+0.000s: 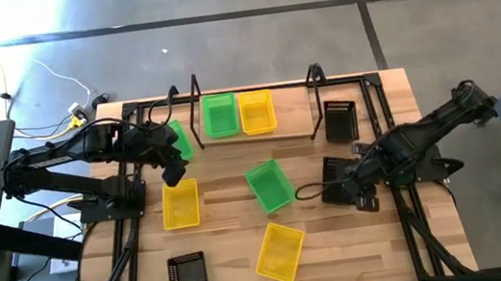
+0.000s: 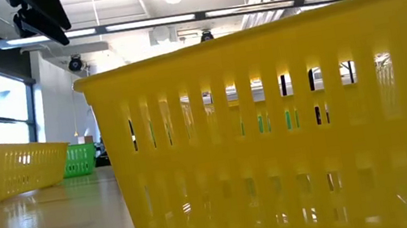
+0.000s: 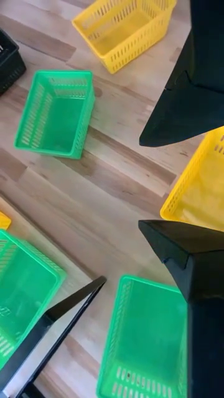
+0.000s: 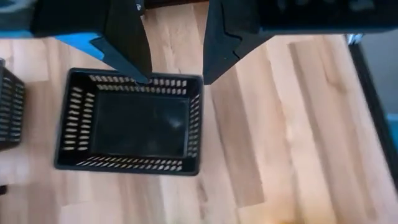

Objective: Stack baskets on shelf by color
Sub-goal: Put the middle right black bin on the shelf

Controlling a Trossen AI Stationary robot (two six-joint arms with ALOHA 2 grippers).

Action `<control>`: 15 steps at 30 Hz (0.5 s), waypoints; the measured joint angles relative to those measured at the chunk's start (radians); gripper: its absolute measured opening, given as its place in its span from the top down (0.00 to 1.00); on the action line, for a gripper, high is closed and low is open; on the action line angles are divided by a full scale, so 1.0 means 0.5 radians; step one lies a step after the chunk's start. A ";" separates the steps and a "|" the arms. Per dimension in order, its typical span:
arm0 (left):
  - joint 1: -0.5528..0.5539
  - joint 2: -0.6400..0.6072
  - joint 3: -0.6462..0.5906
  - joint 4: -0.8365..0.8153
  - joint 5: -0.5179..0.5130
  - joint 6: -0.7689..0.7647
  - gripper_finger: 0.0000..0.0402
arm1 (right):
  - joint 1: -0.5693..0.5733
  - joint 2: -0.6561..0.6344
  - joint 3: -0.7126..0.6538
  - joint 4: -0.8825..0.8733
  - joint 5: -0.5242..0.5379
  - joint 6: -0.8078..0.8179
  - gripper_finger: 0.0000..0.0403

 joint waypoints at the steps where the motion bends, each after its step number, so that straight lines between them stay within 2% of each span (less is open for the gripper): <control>1: 0.000 0.000 0.000 0.000 0.000 -0.010 0.51 | 0.013 0.000 0.000 0.002 -0.036 0.002 0.68; 4: 0.000 0.000 0.000 0.000 0.000 -0.021 0.51 | 0.051 0.000 0.000 0.046 -0.122 0.044 0.68; 15: 0.000 0.000 0.000 0.000 0.001 -0.020 0.51 | 0.166 0.004 0.000 0.195 -0.123 0.189 0.68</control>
